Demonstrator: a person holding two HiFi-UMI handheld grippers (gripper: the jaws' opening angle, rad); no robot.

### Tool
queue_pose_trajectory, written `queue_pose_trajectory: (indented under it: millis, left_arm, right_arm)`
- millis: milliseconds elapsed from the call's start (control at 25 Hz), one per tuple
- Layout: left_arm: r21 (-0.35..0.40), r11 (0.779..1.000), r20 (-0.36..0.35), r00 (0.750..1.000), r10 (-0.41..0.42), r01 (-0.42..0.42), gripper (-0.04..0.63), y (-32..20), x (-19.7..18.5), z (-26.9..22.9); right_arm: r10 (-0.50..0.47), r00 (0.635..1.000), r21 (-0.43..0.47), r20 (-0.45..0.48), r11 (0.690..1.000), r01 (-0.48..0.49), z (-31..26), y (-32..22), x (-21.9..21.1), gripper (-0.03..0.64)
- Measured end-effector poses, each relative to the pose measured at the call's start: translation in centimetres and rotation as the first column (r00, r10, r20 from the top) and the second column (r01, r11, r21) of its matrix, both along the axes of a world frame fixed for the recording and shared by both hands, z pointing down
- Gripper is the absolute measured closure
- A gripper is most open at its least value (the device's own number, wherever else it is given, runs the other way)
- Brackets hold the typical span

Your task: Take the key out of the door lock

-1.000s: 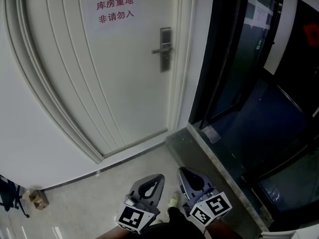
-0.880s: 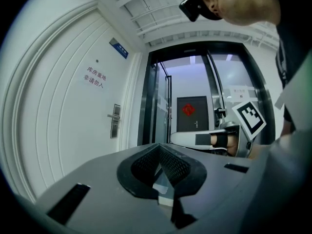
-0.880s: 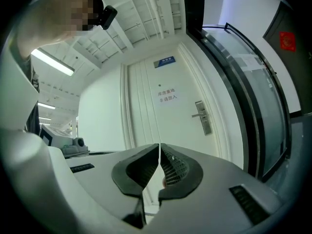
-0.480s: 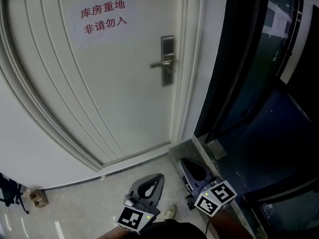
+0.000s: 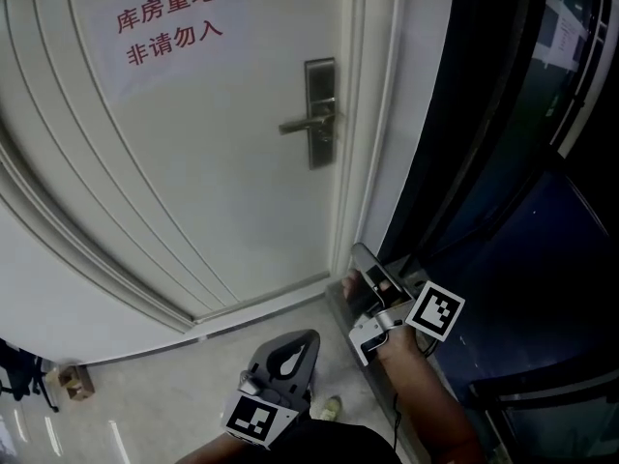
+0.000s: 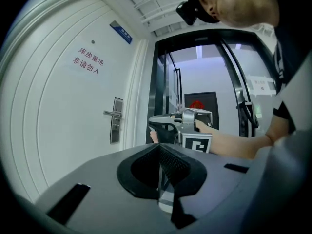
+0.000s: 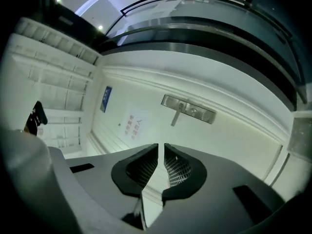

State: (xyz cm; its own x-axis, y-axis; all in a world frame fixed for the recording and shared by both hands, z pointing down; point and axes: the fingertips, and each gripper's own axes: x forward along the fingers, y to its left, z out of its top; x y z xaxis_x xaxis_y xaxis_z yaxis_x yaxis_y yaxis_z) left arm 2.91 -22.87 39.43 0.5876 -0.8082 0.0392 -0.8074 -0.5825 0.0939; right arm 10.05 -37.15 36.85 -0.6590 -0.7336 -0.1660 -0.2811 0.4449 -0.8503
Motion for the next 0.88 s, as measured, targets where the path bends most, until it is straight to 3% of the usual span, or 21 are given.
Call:
queue_pose_trajectory:
  millis: [240, 560, 880]
  left_arm:
    - [0.013, 1.0, -0.01, 1.0, 0.027, -0.027, 0.589, -5.9, -0.8, -0.1]
    - [-0.008, 1.0, -0.029, 0.999, 0.026, -0.027, 0.589, -14.2, -4.3, 0.6]
    - [-0.033, 0.999, -0.041, 0.999, 0.018, -0.019, 0.589, -18.7, -6.4, 1.5]
  right_arm:
    - [0.038, 0.989, -0.131, 0.142, 0.991, -0.019, 1.4, -9.8, -1.0, 0.597]
    - [0.129, 0.977, -0.244, 0.171, 0.966, -0.085, 4.1, -22.8, -3.1, 0.583]
    - [0.187, 0.957, -0.3, 0.222, 0.947, -0.115, 4.9, -29.4, -4.4, 0.538]
